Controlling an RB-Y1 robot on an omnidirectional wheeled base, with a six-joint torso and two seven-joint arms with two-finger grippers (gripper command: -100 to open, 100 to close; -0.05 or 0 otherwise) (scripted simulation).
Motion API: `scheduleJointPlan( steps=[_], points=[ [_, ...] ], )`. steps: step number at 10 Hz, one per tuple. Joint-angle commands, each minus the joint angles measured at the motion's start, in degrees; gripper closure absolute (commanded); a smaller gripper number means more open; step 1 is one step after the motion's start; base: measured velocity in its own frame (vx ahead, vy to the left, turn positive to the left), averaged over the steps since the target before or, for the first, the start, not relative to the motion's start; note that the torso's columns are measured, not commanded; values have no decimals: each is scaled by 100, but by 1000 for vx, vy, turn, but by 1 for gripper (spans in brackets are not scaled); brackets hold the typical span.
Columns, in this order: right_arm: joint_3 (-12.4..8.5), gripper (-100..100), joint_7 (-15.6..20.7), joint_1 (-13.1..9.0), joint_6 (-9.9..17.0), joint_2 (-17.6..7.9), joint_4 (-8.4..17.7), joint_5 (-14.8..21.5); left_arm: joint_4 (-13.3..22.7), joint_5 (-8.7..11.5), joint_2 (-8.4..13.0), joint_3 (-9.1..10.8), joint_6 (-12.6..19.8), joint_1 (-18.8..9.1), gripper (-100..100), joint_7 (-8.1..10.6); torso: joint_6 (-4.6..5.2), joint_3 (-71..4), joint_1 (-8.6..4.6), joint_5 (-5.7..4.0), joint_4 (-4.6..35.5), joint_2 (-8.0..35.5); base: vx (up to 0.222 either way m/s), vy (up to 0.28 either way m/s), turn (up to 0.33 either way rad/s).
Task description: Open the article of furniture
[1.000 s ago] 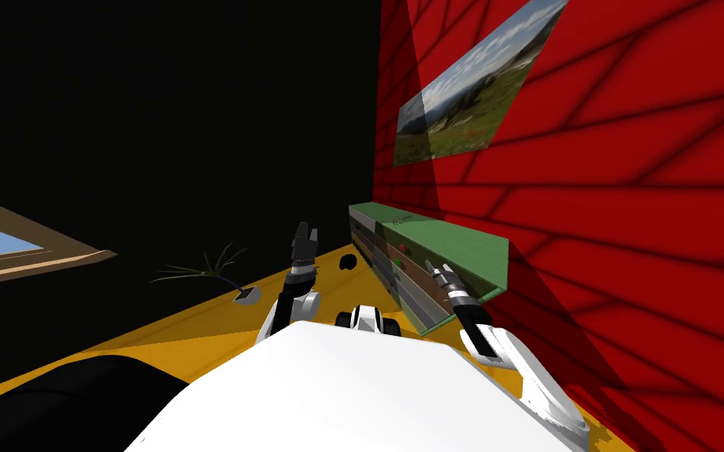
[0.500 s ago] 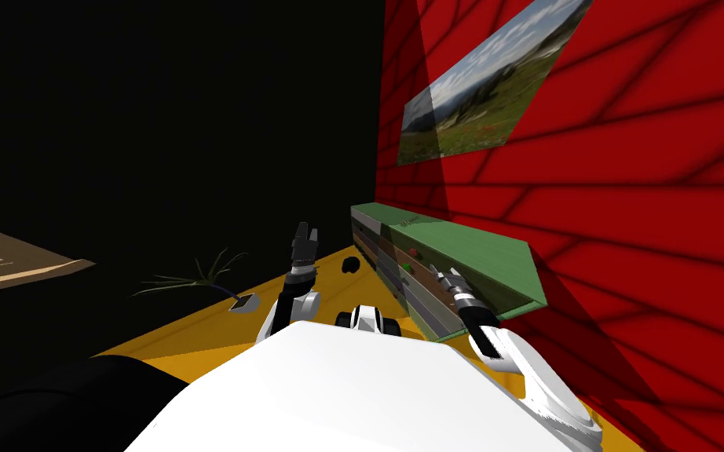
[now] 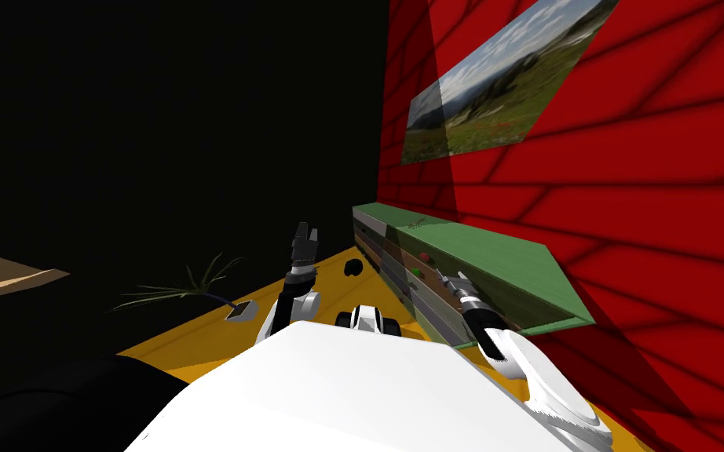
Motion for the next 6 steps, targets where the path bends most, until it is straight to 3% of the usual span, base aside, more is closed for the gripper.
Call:
scheduleJointPlan(
  steps=[1,6],
  points=[
    [-69,-100,10,-18,115,-107,161,341,0,0,0,0,0,0,0,0,0,-5,-2,-3,-2,-9,78,97,-20],
    [-272,-100,82,-87,322,-343,608,1096,0,0,0,0,0,0,0,0,0,2,-5,-2,1,3,72,131,-25]
  ],
)
